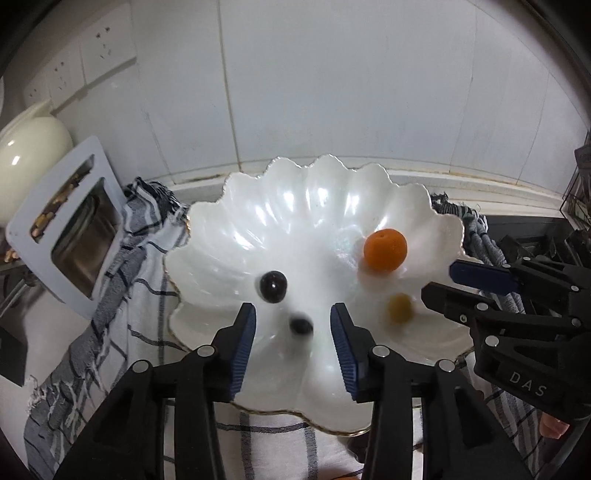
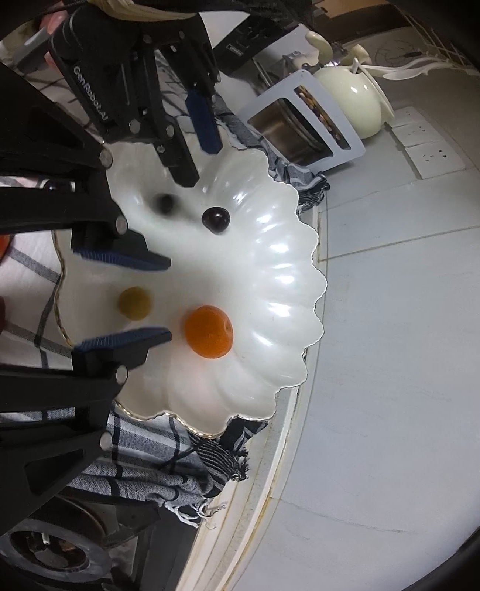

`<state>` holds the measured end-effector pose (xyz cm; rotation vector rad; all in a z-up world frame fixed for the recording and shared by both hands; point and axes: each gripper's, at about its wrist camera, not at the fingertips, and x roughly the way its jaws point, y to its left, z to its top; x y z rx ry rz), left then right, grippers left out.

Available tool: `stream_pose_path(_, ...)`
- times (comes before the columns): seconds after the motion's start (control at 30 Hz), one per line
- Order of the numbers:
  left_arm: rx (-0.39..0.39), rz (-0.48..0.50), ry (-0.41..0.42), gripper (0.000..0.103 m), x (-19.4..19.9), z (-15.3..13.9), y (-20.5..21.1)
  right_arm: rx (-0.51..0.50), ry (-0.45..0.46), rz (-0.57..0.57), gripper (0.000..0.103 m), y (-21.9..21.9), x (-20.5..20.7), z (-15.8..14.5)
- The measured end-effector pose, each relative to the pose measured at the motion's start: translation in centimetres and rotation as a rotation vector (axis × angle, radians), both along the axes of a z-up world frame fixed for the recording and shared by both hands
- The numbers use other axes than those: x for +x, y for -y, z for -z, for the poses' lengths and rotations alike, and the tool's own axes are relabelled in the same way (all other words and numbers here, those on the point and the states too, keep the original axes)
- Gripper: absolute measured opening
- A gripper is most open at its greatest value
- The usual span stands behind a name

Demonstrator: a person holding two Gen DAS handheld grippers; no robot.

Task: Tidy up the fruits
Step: 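Open both tools to drop the fruits into the bowl and withdraw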

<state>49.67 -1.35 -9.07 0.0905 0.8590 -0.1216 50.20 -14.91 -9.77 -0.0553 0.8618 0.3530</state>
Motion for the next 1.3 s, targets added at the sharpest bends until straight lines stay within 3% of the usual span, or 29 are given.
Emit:
stream_pose_path(0.27,0.024,-0.032,0.076,0.059,-2.4,-2.3,-0.6,-0.001,0.065,0.023,0.038,0.7,-2.0,-1.3)
stream_pose_path(0.63,0.036,-0.029,0.180,0.074,-7.4,-5.9,-0.7,0.015,0.179,0.054,0.038,1.7,-6.4,-4.9)
stream_pose_path(0.77,0.066,-0.037,0.237,0.076,-9.5,-7.1,-0.7,0.018,0.215,0.058,0.048,1.8,-8.1,-5.9)
stream_pose_path(0.9,0.038,-0.037,0.263,0.078,-11.5,-8.1,-1.0,0.020,0.248,0.063,0.049,1.9,-10.0,-6.8)
stream_pose_path(1.03,0.038,-0.038,0.295,0.080,-13.4,-8.8,-1.3,0.029,0.276,0.080,0.057,2.1,-11.6,-7.4)
stream_pose_path(1.3,0.025,-0.041,0.326,0.081,-16.4,-9.6,-1.8,0.031,0.333,0.073,0.057,1.7,-15.1,-8.5)
